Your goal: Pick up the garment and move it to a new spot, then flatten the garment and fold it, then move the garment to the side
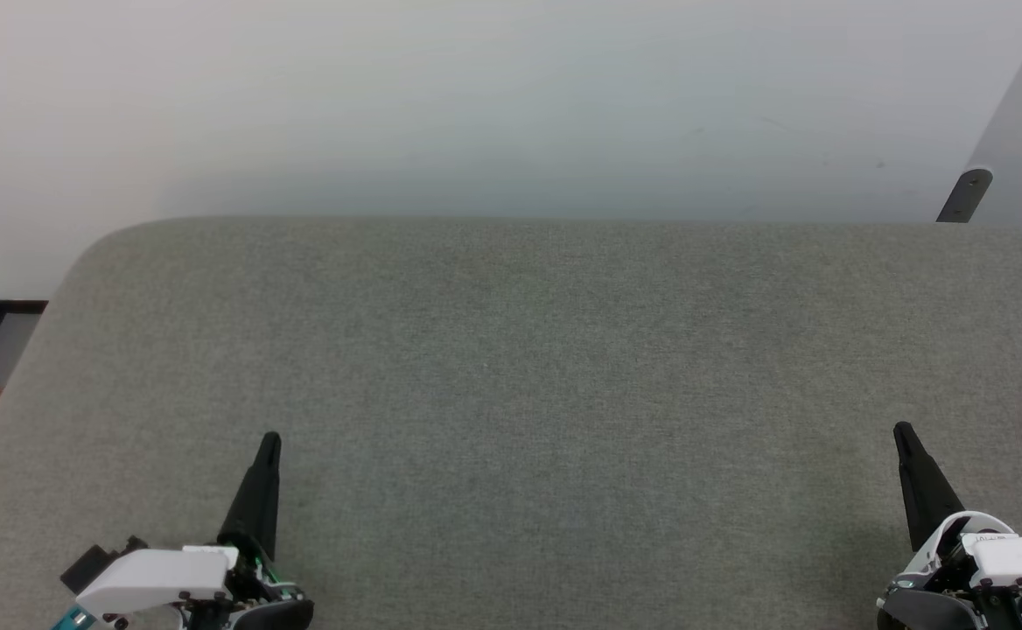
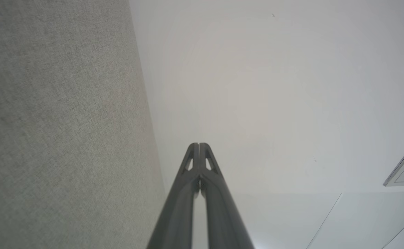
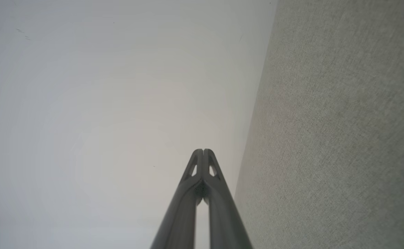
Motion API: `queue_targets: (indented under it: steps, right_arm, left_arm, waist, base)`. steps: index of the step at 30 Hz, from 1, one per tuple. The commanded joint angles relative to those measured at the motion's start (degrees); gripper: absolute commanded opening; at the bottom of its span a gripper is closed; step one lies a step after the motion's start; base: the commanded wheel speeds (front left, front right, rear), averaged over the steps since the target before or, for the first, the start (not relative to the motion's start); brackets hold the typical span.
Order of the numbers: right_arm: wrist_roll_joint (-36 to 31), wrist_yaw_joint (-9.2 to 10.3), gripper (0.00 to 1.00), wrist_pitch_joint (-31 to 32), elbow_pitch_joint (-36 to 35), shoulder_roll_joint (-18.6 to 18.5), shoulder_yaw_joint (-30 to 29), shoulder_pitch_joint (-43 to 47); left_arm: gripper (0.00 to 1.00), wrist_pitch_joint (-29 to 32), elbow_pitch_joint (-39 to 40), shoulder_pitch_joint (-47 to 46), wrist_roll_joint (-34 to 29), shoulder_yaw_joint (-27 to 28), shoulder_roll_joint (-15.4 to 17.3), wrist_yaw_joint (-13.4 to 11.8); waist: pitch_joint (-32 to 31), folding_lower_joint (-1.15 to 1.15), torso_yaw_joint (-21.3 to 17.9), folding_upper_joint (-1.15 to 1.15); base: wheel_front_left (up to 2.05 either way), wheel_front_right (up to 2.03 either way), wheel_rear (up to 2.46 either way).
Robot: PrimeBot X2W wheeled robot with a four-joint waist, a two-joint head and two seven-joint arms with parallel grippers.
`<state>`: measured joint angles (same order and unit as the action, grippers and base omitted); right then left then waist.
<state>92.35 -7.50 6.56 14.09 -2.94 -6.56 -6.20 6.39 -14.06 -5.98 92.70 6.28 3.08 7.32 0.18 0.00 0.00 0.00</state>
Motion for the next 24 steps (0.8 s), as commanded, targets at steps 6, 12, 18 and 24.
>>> queue_targets:
  steps: [6,12,18,24]
  right_arm:
    - [0.1,0.02,0.0,0.0,0.0,0.2,0.0,-0.2]
    - [0.1,0.02,0.0,0.0,0.0,0.2,0.0,-0.2]
    - [0.1,0.02,0.0,0.0,0.0,0.2,0.0,-0.2]
    - [0.1,0.02,0.0,0.0,0.0,0.2,0.0,-0.2]
  left_arm:
    - [0.0,0.1,-0.1,-0.6,-0.3,0.2,-0.1,0.3]
    - [0.0,0.1,-0.1,-0.6,-0.3,0.2,-0.1,0.3]
    - [0.0,0.1,-0.1,-0.6,-0.3,0.2,-0.1,0.3]
    - [0.0,0.2,-0.1,-0.6,-0.3,0.2,-0.1,0.3]
  waist:
    - [0.0,0.0,0.0,0.0]
    - [0.0,0.0,0.0,0.0]
    - [0.0,0.0,0.0,0.0]
    - [0.0,0.0,0.0,0.0]
  base:
    - [0.0,0.0,0.0]
    - [0.0,0.0,0.0]
    - [0.0,0.0,0.0]
    - [0.0,0.0,0.0]
